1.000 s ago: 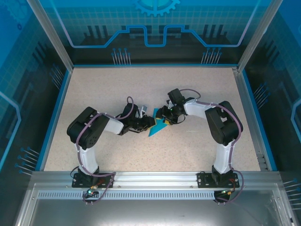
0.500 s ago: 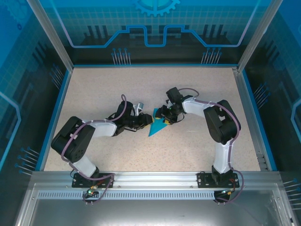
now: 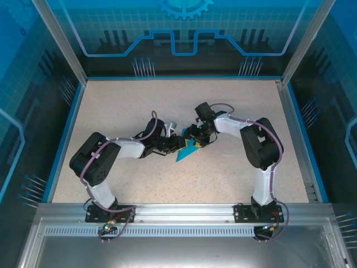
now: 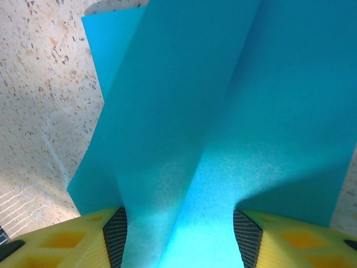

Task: Fold a paper plane with a square sheet of paper (pick it up from the middle)
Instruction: Fourth fold the wing at the center of the table.

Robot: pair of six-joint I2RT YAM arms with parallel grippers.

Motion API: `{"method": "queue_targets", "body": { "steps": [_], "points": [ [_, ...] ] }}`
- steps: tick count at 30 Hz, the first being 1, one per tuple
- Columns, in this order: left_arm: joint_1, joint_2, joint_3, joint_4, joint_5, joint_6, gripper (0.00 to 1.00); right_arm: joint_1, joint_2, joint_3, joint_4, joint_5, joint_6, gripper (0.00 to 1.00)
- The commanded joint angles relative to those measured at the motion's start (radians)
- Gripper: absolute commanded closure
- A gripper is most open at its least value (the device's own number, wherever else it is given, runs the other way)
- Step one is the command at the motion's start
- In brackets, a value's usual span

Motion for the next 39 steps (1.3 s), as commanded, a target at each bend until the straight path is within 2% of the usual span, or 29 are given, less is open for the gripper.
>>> {"method": "queue_targets", "body": {
  "steps": [1,20,39],
  "points": [
    [-0.005,0.020,0.027,-0.054,0.015,0.048,0.78,0.001,0.064,-0.010,-0.100,0.090,0.017,0.42],
    [-0.006,0.044,0.058,-0.175,-0.091,0.094,0.85,0.000,0.075,-0.010,-0.122,0.106,0.022,0.44],
    [-0.007,0.079,0.061,-0.196,-0.118,0.093,0.90,0.000,0.071,-0.011,-0.108,0.095,-0.010,0.46]
  ]
}}
